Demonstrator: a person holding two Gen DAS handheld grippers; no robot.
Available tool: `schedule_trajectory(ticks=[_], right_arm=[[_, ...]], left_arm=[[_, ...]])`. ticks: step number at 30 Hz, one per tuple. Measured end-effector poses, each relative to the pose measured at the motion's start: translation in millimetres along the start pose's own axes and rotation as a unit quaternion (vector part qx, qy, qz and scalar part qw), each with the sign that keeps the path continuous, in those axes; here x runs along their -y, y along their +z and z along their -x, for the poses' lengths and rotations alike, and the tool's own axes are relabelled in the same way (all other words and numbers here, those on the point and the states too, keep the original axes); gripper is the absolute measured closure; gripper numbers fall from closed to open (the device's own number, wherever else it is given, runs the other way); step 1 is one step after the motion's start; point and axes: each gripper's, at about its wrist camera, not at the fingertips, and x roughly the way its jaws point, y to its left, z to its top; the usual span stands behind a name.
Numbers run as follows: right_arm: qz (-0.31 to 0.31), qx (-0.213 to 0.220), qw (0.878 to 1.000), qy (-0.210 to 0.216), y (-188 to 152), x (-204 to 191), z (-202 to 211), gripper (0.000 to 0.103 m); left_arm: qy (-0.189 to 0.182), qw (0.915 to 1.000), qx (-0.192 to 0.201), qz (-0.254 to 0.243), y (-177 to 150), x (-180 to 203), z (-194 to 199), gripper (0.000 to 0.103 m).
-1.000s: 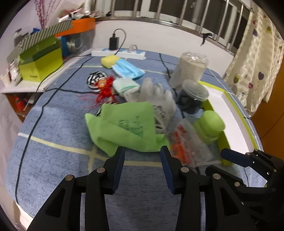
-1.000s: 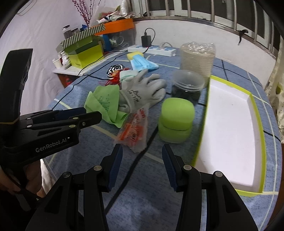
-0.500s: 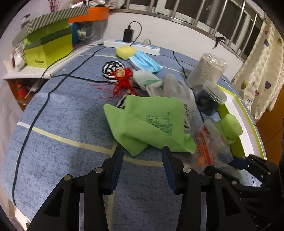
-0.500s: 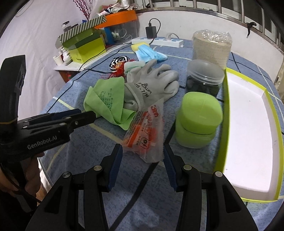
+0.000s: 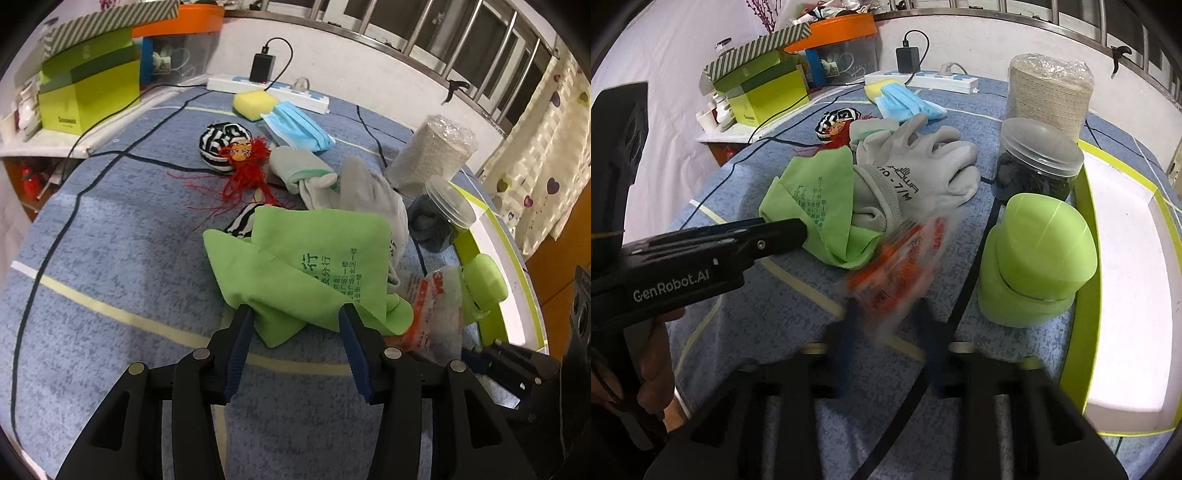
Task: Organize soft objects
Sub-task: 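Grasp the orange earplug packet with the right gripper while the left gripper grasps the green cloth, then carry the packet with the right gripper while the left gripper carries the cloth into the tray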
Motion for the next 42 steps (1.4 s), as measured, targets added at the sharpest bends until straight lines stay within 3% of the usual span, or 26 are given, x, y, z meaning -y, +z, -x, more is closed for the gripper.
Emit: schedule_trajectory(ticks=[11,12,15,18,32,42], right_arm=[[-0.005,0.011,1.0,0.007,-2,2,4,0.094],[-0.005,0.012,1.0,0.007,-2,2,5,0.094],[-0.003,0.015,1.0,0.009,-3,2,8,0.095],[-0.001,0.022,1.0,0.009,-5,2,15,0.095],[0.006,0.076,0.997,0.014,-12,1,61,0.095],[-0.013,0.125,0.992,-0.006,-14,23,99,0.095]], left_arm=[[-0.011,0.9994,-0.005,0.032,9,-2,-15,0.055],[-0.009,0.9995,-0.003,0.031,9,-2,-16,0.058],[-0.008,0.9994,-0.008,0.034,9,-4,-17,0.088],[-0.006,0.9994,-0.004,0.034,6,-5,-13,0.092],[0.002,0.9983,0.055,0.021,0,6,45,0.093],[-0.019,0.9963,0.08,-0.025,8,51,67,0.093]])
